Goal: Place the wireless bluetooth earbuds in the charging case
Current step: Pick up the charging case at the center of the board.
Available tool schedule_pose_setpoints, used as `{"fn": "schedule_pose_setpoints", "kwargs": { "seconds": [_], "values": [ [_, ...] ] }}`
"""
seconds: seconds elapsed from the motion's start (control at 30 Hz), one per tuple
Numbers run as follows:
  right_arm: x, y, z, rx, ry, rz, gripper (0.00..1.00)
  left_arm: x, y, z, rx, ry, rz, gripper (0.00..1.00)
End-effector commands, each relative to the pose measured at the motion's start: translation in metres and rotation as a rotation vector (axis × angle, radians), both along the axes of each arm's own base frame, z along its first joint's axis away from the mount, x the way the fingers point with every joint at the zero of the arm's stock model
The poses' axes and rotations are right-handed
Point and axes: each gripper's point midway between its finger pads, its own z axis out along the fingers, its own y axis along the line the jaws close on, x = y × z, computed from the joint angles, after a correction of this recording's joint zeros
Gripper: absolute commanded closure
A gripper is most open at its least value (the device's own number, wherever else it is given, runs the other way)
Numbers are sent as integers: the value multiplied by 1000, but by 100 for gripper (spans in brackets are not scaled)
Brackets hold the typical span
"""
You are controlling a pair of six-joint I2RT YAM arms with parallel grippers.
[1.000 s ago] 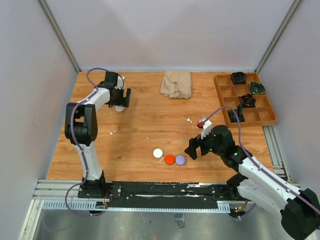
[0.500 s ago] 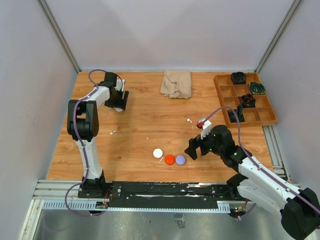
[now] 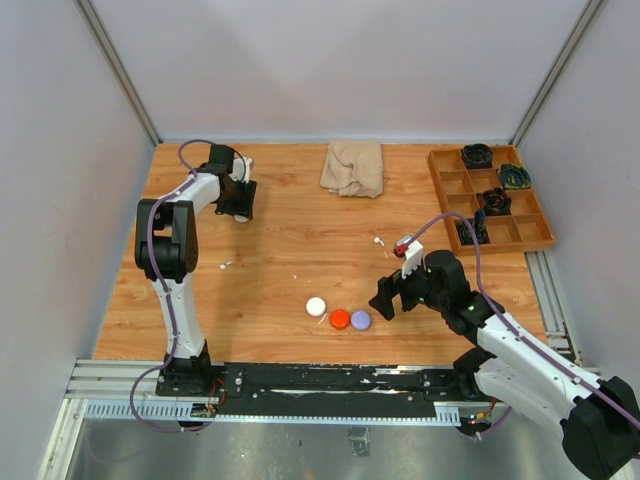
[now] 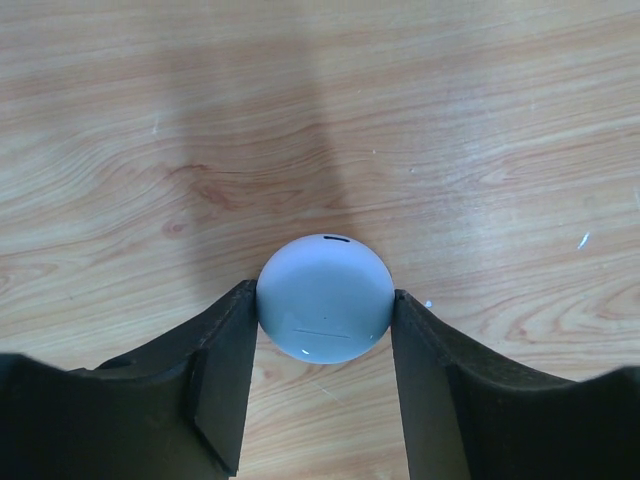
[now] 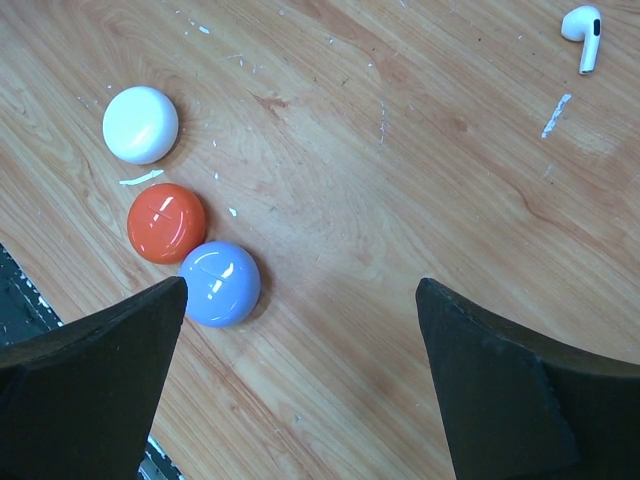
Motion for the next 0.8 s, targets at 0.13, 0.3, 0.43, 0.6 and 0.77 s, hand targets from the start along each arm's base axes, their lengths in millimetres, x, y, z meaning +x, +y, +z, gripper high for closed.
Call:
{"fn": "schedule_pose_setpoints", "kwargs": {
  "seconds": [0.13, 0.3, 0.43, 0.6, 0.77],
  "values": [
    [0, 7, 13, 33, 7, 34, 1, -18, -25, 6, -58, -28, -83, 57],
    [-2, 14, 21, 70, 35, 50, 1, -24, -47, 40, -16, -153, -188, 59],
    [-2, 14, 25, 67, 55, 44, 1, -34, -74, 76, 25, -295, -317, 59],
    [0, 14, 34, 78, 67, 42, 1, -57, -105, 112, 50, -454, -482, 61],
    [5, 12, 48, 95, 57, 38, 1, -86, -132, 144, 51, -598, -630, 61]
  ]
}}
